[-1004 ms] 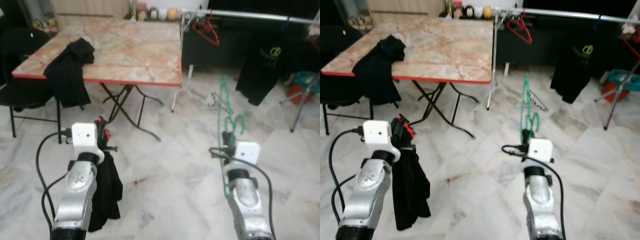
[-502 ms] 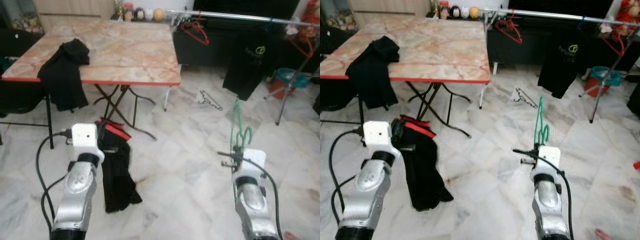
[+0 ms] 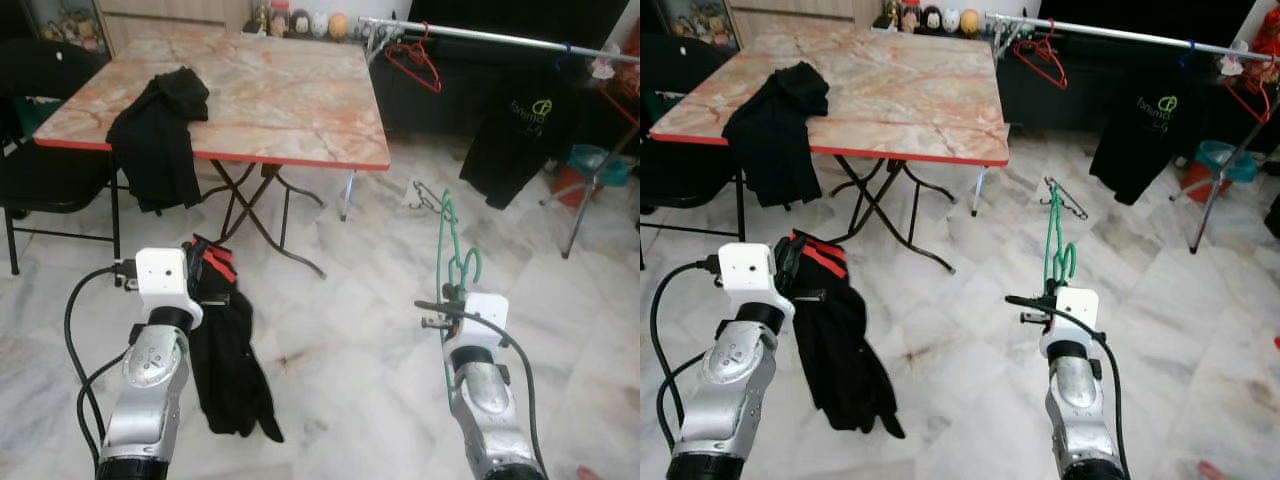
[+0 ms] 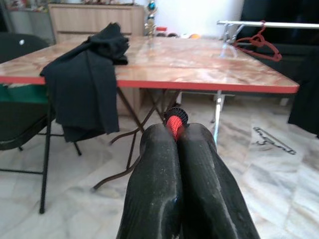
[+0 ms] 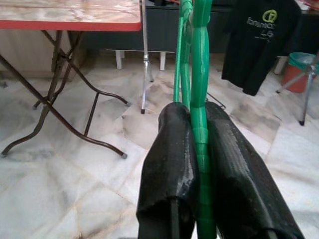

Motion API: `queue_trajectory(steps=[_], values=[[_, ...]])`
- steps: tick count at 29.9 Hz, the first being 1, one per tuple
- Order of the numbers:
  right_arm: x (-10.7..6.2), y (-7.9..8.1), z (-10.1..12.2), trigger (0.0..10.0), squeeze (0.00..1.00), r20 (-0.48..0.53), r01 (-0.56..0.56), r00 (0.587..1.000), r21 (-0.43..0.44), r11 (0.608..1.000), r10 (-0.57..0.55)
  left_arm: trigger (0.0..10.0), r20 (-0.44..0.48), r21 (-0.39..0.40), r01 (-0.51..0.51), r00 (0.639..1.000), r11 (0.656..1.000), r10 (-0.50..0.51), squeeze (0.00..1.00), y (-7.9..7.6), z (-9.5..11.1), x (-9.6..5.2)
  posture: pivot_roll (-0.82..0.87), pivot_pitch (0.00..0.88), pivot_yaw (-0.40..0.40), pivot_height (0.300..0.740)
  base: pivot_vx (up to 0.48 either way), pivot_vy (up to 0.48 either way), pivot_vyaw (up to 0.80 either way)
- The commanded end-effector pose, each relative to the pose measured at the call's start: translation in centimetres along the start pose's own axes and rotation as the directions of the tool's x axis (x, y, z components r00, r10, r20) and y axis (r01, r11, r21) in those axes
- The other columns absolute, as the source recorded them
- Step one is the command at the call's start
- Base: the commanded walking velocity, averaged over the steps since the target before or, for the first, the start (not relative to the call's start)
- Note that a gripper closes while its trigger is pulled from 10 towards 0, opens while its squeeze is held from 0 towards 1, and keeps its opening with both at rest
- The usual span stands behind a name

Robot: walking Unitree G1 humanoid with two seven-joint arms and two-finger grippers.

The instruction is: Hang hanger

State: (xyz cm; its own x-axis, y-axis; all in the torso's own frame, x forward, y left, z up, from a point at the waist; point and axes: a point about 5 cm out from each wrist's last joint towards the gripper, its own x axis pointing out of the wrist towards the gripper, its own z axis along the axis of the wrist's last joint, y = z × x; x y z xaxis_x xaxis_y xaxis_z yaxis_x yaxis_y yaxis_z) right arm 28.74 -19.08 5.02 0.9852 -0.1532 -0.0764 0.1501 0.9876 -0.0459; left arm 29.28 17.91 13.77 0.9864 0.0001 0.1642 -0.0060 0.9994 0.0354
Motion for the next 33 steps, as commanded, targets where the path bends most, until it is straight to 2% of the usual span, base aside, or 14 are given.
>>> queue_trajectory(steps=[1,17,19,26,29,33], values=[[0.0,-0.2,0.2,10.0,0.0,0.013,0.011,1.0,0.006,1.0,-0.011,10.0,0.037,0.011,0.003,0.999,1.0,-0.003,0.0,0.2,0.9,0.1,0.05,0.0,-0.045,0.736,0.0,0.48,0.0],[0.1,0.1,0.3,10.0,0.0,0.027,-0.003,1.0,0.007,1.0,0.002,10.0,0.053,0.025,-0.001,0.999,1.0,0.0,0.0,0.3,1.2,0.1,0.05,0.0,-0.047,0.736,0.0,0.392,0.0],[0.1,0.1,0.2,10.0,0.0,0.026,-0.002,1.0,0.006,1.0,0.002,10.0,0.055,0.041,0.021,0.998,0.999,-0.023,0.0,0.0,1.2,0.1,0.05,0.0,-0.047,0.736,0.0,0.0,0.0],[0.0,0.0,-0.1,10.0,0.0,0.018,0.004,1.0,0.008,1.0,-0.004,10.0,0.077,0.007,0.043,0.996,0.999,-0.043,0.0,-0.6,1.4,-0.1,0.05,0.0,-0.048,0.736,0.0,0.0,0.0],[0.0,-0.1,-0.2,10.0,0.0,0.015,0.008,1.0,0.009,1.0,-0.008,10.0,0.051,0.033,0.05,0.997,0.998,-0.051,0.0,-0.6,1.2,-0.1,0.05,0.0,-0.049,0.736,0.0,0.0,0.0],[0.0,-0.1,-0.2,10.0,0.0,0.012,0.012,1.0,0.009,1.0,-0.012,10.0,0.078,0.008,0.058,0.995,0.998,-0.059,0.0,-0.7,1.6,-0.1,0.06,0.0,-0.049,0.736,0.0,0.0,0.0]])
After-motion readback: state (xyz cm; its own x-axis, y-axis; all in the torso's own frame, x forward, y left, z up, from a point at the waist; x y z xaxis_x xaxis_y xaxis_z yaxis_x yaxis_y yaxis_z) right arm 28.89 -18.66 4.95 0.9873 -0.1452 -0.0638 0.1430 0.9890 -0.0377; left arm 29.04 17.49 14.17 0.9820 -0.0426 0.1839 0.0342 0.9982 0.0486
